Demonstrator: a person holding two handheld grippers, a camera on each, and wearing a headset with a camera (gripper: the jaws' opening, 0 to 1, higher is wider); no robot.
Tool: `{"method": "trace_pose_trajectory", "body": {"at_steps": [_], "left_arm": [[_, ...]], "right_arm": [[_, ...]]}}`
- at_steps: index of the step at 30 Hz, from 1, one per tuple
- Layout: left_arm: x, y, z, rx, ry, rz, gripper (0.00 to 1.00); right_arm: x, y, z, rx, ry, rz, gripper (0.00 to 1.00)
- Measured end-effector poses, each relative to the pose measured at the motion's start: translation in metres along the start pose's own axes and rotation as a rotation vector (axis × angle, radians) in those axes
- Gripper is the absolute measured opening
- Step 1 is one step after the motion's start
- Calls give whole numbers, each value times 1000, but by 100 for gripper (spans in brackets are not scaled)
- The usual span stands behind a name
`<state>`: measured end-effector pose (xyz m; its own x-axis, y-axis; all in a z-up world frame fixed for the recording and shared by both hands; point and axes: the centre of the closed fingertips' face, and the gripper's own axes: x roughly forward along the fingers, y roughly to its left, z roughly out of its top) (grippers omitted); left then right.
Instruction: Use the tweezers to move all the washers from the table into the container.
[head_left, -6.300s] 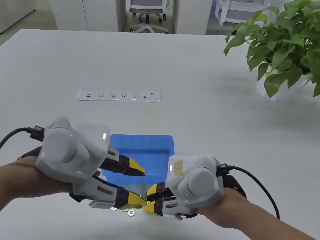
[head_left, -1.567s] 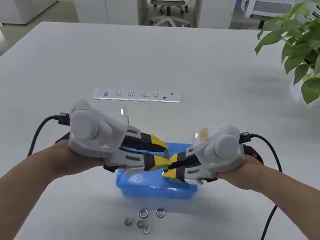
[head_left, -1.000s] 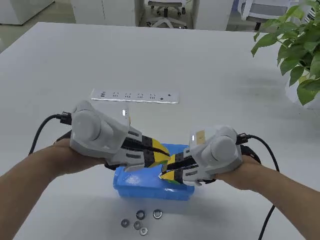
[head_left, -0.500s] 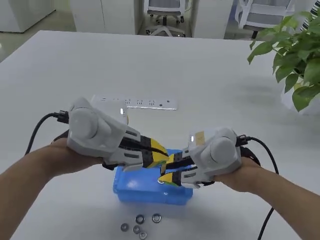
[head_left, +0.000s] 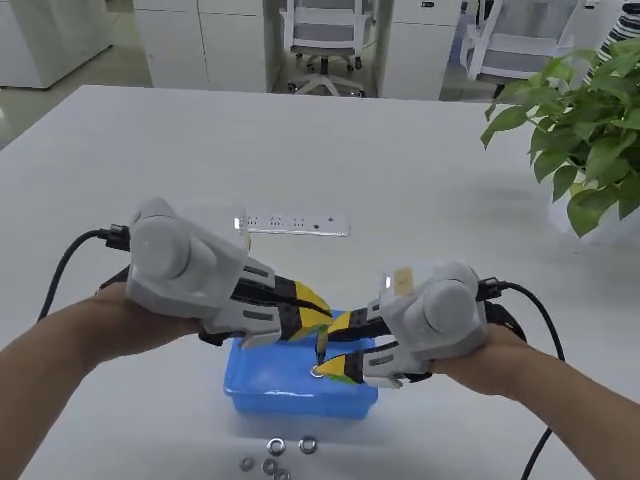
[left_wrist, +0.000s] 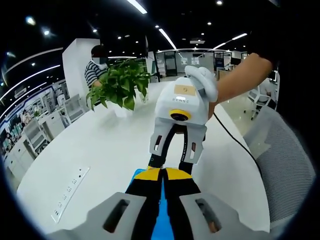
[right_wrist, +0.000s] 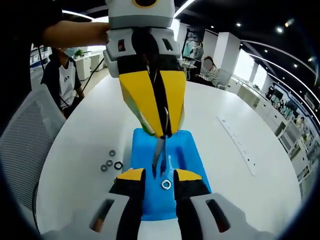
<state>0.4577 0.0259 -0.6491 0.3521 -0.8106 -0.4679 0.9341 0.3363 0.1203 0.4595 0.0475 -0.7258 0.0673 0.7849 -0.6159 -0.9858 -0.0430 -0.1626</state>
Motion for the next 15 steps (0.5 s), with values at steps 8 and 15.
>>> {"method": "trace_pose_trajectory", "body": {"at_steps": [8, 15], "left_arm": [[-6, -8, 5, 2, 5, 5, 5], [-15, -16, 7, 6, 11, 5, 5]], "right_arm": [[-16, 11, -3, 32, 11, -28, 28], [-30, 22, -14, 66, 32, -51, 31]]}}
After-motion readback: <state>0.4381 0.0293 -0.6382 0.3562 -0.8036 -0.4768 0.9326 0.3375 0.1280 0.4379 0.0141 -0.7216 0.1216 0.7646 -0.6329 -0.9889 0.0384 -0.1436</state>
